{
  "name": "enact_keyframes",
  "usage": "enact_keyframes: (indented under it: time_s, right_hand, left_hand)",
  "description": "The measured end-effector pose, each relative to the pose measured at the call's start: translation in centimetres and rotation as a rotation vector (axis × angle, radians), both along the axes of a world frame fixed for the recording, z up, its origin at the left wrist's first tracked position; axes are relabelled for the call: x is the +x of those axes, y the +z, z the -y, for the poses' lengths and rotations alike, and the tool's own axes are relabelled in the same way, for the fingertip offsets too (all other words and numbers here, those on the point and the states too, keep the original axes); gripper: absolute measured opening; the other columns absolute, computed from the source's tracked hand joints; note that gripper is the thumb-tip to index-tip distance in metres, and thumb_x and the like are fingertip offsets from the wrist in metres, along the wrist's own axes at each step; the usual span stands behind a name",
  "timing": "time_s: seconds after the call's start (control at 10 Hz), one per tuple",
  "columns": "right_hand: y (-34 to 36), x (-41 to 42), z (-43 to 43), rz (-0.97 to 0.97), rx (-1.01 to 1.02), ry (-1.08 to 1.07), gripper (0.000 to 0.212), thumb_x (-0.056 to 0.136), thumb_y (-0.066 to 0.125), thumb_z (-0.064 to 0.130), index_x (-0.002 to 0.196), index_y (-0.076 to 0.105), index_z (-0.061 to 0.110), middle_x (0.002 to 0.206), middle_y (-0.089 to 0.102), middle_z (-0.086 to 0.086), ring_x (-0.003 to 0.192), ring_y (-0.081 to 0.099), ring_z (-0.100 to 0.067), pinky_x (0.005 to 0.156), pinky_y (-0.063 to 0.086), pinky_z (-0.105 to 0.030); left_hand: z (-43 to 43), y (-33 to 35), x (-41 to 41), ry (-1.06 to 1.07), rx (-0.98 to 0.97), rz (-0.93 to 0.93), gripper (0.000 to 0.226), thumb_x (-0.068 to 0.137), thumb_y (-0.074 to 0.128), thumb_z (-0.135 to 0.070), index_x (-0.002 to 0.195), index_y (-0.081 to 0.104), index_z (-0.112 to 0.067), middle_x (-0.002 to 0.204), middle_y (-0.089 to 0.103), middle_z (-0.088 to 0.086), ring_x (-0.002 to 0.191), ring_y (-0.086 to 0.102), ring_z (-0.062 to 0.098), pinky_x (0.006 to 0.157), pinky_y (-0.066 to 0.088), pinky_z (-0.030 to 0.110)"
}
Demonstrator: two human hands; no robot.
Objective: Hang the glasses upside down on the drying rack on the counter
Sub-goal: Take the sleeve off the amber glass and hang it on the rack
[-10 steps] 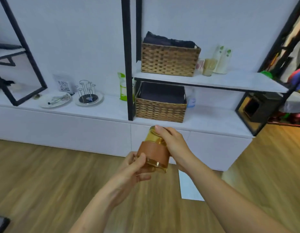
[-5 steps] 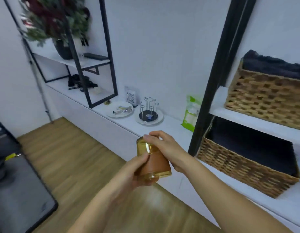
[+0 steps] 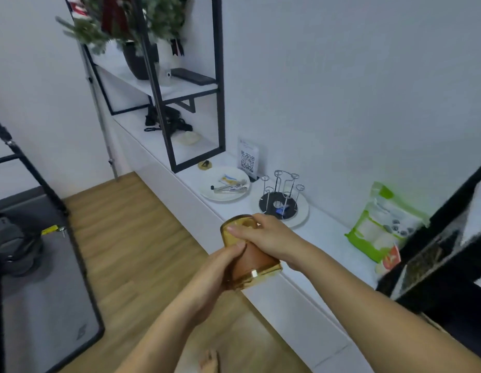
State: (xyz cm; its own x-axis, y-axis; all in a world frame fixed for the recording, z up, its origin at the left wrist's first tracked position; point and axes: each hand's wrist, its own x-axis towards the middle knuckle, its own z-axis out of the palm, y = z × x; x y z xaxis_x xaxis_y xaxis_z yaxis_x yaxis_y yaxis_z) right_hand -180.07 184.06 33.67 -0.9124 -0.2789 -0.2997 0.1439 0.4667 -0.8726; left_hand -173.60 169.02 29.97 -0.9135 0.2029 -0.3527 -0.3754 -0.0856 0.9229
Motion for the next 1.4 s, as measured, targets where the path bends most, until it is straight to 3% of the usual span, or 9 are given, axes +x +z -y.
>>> enact_keyframes:
  time_s: [0.2,0.3,0.5,0.7,0.8,0.9,1.0,1.2,1.4]
  right_hand:
    - [-1.4,-10.5,0.8,-0.007,0.080,-0.130,0.058,0.055,0.079,0.059,0.102,0.067,0.027,0.101,0.072,0.006,0.091,0.070,-0.014,0.087,0.057,-0.040]
    - [-1.9,-13.6,0.9,-0.063,0.154,-0.203,0.075,0.054,0.081,0.057,0.120,0.061,0.029,0.113,0.066,0.008,0.101,0.065,-0.012,0.089,0.053,-0.033]
    - [-4.1,-19.0,-0.2,-0.262,0.244,-0.369,0.077,0.055,0.091,0.043,0.123,0.058,0.030,0.116,0.062,0.009,0.103,0.059,-0.012,0.089,0.051,-0.031]
    - [-7.5,-24.6,-2.0,-0.428,0.316,-0.372,0.077,0.049,0.088,0.046,0.117,0.058,0.025,0.110,0.062,0.007,0.099,0.060,-0.014,0.084,0.052,-0.033]
    - [-9.5,-27.8,-3.0,-0.534,0.333,-0.341,0.076,0.050,0.087,0.041,0.117,0.057,0.021,0.112,0.062,0.005,0.102,0.058,-0.015,0.083,0.050,-0.033]
    - [-10.7,-29.4,-3.6,-0.551,0.329,-0.331,0.075,0.051,0.084,0.037,0.119,0.056,0.019,0.117,0.061,0.004,0.108,0.056,-0.017,0.083,0.049,-0.032]
    - [-12.4,-31.5,-4.3,-0.520,0.333,-0.307,0.074,0.052,0.085,0.031,0.118,0.055,0.019,0.118,0.059,0.006,0.108,0.055,-0.018,0.080,0.045,-0.026]
    - [-15.5,-32.7,-5.5,-0.427,0.335,-0.312,0.073,0.053,0.087,0.030,0.117,0.054,0.020,0.118,0.057,0.005,0.110,0.054,-0.017,0.080,0.052,-0.035]
    - [-18.6,-33.7,-5.9,-0.307,0.430,-0.285,0.081,0.059,0.090,0.039,0.127,0.048,0.023,0.127,0.049,0.003,0.104,0.059,-0.019,0.078,0.056,-0.034]
  left_hand:
    - [1.6,-0.3,-12.5,-0.164,-0.090,0.026,0.055,0.078,0.066,-0.046,0.125,0.062,-0.018,0.119,0.072,0.008,0.110,0.068,0.026,0.097,0.053,0.044]
    - [2.7,-1.5,-16.8,-0.216,-0.152,-0.019,0.055,0.072,0.072,-0.040,0.124,0.062,-0.026,0.115,0.073,0.002,0.106,0.070,0.018,0.097,0.053,0.041]
    - [1.9,-1.3,-27.3,-0.240,-0.279,-0.126,0.054,0.062,0.065,-0.021,0.111,0.062,-0.043,0.123,0.065,-0.012,0.115,0.057,0.010,0.096,0.050,0.035]
    - [-0.4,-1.9,-33.7,-0.254,-0.286,-0.134,0.052,0.063,0.061,-0.018,0.112,0.065,-0.036,0.114,0.069,-0.009,0.099,0.064,0.007,0.084,0.048,0.025]
    - [-1.8,-2.8,-36.0,-0.242,-0.335,-0.140,0.054,0.071,0.063,-0.013,0.122,0.061,-0.031,0.116,0.065,-0.010,0.089,0.061,-0.003,0.075,0.045,0.017]
    - [-2.8,-3.1,-37.2,-0.237,-0.384,-0.148,0.061,0.065,0.062,-0.019,0.125,0.058,-0.032,0.120,0.062,-0.012,0.095,0.059,-0.007,0.076,0.049,0.018]
    - [-3.9,-3.8,-39.1,-0.235,-0.448,-0.153,0.062,0.062,0.061,-0.023,0.123,0.058,-0.032,0.123,0.061,-0.010,0.105,0.058,0.000,0.089,0.054,0.031]
    - [-5.4,-6.2,-41.1,-0.304,-0.513,-0.123,0.062,0.062,0.061,-0.022,0.124,0.058,-0.027,0.121,0.060,-0.010,0.105,0.058,0.003,0.094,0.053,0.039]
    - [-6.0,-9.1,-42.8,-0.386,-0.565,-0.074,0.053,0.079,0.066,-0.006,0.127,0.054,-0.025,0.120,0.054,-0.008,0.109,0.055,0.012,0.098,0.050,0.036]
